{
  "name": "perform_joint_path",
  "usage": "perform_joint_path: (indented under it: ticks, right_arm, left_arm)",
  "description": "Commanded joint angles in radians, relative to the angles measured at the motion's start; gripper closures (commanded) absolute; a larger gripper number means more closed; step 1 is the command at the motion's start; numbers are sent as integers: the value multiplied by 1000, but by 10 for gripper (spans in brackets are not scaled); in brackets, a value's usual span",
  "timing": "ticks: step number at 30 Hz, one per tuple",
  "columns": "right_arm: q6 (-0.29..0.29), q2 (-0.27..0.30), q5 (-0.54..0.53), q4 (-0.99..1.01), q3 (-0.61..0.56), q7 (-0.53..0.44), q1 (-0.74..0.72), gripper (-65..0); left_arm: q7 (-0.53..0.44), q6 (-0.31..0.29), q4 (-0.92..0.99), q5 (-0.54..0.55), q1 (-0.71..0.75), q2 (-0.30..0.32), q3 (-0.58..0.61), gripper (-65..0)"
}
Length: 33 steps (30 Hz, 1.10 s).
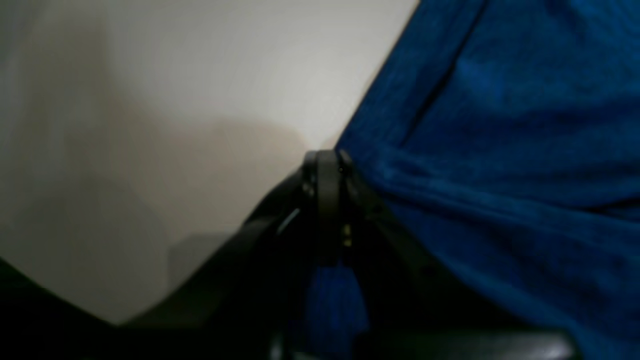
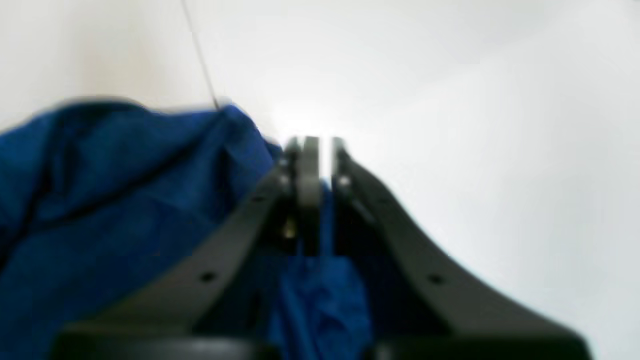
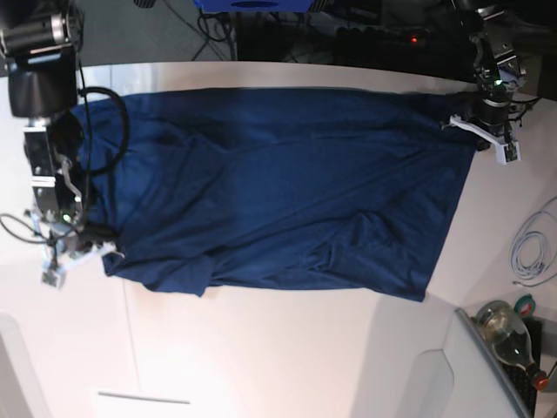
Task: Layout the t-shirt on the table in an organized manner, then fold the t-shirt properly
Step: 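Drag the held shirt edge with the right gripper along the table, then pull the shirt corner with the right gripper toward the collar edge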
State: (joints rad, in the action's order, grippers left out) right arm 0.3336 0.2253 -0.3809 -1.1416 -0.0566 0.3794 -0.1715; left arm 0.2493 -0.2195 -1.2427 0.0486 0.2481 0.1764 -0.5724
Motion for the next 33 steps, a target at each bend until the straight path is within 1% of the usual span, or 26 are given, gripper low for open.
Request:
perform_joint_path:
  ticks: [1,3,9,14,16,18,21,29,31,33]
  right_arm:
    - [0,6,7,-21,16,-1,-27,0]
    - [-3,6,7,-10,21,14,-26,-2]
    - [-4,6,7,91,22,13,-40,-2]
    - [-4,6,7,188,25,8,-69,-2]
    - [-4,9,9,223,25,-21,-81,-2]
    - [-4,30,9,269,25,-52,-90,-2]
    - [-4,39,9,325,25,-58,-105,-2]
    - [-3,62,9,309,27,-61,-98,0]
    - [-4,62,9,254,25,-61,-76,0]
    - [-4,62,9,142,27,-63,-30,0]
  left_arm:
    - [-21,4,-38,1,-6,15,-4,0]
    - [-20,4,-59,1,-6,8,-4,0]
    - [-20,4,-75,1,-6,-8,-4,0]
    - [-26,4,16,-5,-19,-5,-2,0]
    - [-28,4,47,-8,-19,-4,-2,0]
    - [-28,4,67,-8,-19,8,-2,0]
    - [-29,4,99,-3,-33,16,-2,0]
    - [-29,4,97,0,-39,21,-4,0]
    - [-23,4,77,0,-39,18,-4,0]
    - [-21,4,30,1,-28,15,-2,0]
